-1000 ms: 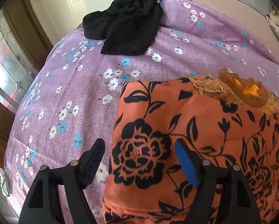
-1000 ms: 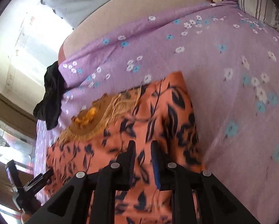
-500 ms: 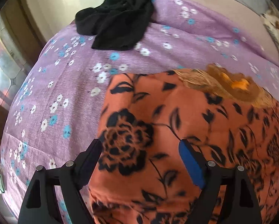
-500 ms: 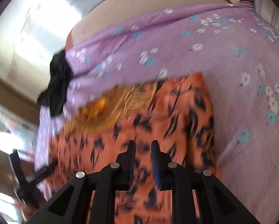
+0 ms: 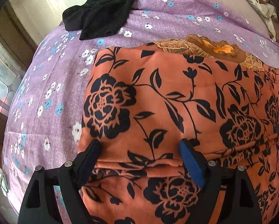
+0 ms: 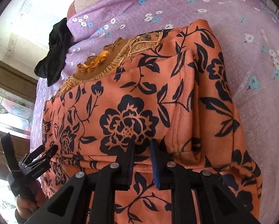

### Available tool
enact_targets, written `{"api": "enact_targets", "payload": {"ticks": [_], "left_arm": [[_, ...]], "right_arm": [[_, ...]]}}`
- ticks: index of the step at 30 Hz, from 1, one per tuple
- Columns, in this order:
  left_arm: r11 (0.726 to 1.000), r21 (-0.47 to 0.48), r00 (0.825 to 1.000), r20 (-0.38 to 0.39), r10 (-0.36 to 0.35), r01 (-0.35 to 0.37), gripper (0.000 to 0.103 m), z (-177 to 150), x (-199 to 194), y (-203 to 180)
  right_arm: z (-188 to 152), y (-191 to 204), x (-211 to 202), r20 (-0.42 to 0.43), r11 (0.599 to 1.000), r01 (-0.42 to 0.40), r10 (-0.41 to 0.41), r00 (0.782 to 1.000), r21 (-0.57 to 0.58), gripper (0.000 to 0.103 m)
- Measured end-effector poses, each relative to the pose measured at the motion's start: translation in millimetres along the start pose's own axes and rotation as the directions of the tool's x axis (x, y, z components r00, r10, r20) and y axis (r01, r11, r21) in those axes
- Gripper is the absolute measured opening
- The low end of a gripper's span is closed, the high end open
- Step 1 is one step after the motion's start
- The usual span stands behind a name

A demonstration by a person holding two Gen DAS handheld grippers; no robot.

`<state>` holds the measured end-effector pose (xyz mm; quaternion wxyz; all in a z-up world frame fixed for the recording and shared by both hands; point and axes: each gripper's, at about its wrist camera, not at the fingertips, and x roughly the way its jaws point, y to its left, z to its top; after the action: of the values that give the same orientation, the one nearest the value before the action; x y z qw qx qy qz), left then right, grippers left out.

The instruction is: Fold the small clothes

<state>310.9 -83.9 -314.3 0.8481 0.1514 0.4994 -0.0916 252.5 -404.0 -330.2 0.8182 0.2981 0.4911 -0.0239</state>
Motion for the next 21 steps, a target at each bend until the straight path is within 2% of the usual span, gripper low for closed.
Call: {"api": "enact_targets", "payload": {"ticks": [4,7,10,13,16,17,19,21], "left_arm": [[1.000,-0.006,0.999,0.047,0.017,-0.017,0.086,-14,-3,-4],[0.999,-0.020,0.998,0.051,0.032,-0.031,0.086,-20,-7,-5],[0.999,-0.045,0.999,0.040,0.022,-0.020,0.086,-21,-8,-3],[0.994,-0.111,0.999,0.026,-0.021,0.024,0.086,-18,-15,4],[0.988,-0.134,0.994,0.087,-0.065,0.076,0.086,-12,-31,4],[0.988,-0.127,0.992,0.109,-0.070,0.084,0.086,-10,-37,0],[0.993,-0.071,0.987,0.137,-0.084,0.094,0.086,-7,-44,-14],[0.995,-0.012,0.988,0.122,-0.092,0.094,0.086,-7,-40,-30]], "right_arm": [[-7,5,-2,0.022,0.999,0.043,-0.042,0.999,-0.031,0.021],[-15,5,-6,0.032,0.998,0.055,-0.054,0.998,-0.030,0.021],[-23,5,-12,0.013,0.998,0.058,-0.057,0.998,-0.034,0.021],[-24,8,-21,0.013,0.997,0.057,-0.056,0.998,-0.048,0.020],[-20,24,-33,0.069,0.994,-0.051,0.058,0.996,-0.092,0.021],[-19,29,-34,0.090,0.992,-0.059,0.069,0.994,-0.108,0.021],[-16,41,-29,0.108,0.987,-0.082,0.098,0.989,-0.136,0.021],[-12,51,-16,0.090,0.983,-0.111,0.126,0.988,-0.149,0.021]]}}
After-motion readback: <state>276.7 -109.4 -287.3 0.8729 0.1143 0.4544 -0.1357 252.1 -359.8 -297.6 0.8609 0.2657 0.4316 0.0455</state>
